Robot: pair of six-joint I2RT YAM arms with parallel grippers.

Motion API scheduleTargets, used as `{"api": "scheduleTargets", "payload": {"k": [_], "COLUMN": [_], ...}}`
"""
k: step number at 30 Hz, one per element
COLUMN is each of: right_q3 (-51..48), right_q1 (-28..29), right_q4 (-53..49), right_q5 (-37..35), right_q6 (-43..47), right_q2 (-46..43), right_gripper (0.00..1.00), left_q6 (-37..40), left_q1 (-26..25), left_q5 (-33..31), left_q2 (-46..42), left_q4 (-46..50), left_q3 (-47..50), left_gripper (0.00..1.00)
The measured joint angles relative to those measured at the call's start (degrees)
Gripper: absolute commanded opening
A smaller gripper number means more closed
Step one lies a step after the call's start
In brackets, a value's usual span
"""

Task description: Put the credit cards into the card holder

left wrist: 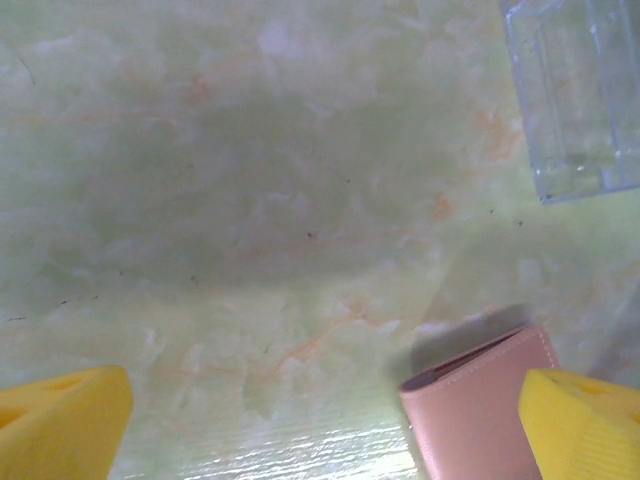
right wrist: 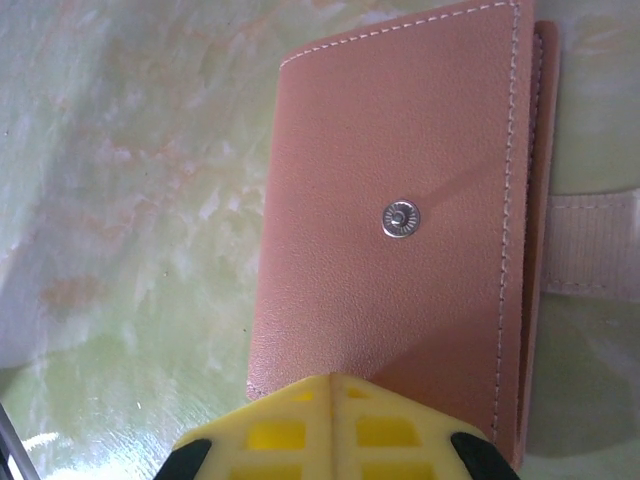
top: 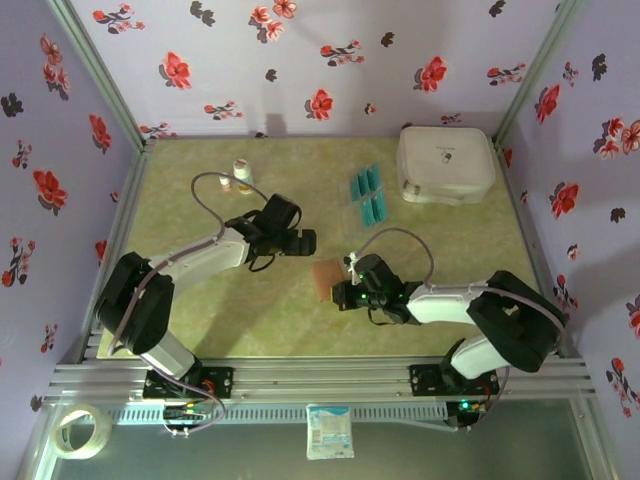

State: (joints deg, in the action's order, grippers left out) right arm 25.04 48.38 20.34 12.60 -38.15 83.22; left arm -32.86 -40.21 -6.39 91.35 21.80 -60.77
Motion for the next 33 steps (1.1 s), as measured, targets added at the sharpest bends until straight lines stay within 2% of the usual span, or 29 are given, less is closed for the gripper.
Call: {"api": "scheduleTargets", "payload": {"k": [12,33], "right_q3": [0.0,0.8], "right_q1": [0.0,0.0], "right_q4": [1.7,2.6], "right_q5": [0.1,1.1], "right_q6": [-1.1,-1.5], "right_q2": [1.7,3.5], "right_gripper": [0.0,0.0], "left_q6": [6.3,7.8], "left_q1": [0.0,-2.0], "left_q5": [3.3,5.2], "left_q2": [4.0,10.0], "left_q4": [-0.3,-4.3], "left_q3": [-0.6,-0.5], "left_gripper": [1.0,1.0]}}
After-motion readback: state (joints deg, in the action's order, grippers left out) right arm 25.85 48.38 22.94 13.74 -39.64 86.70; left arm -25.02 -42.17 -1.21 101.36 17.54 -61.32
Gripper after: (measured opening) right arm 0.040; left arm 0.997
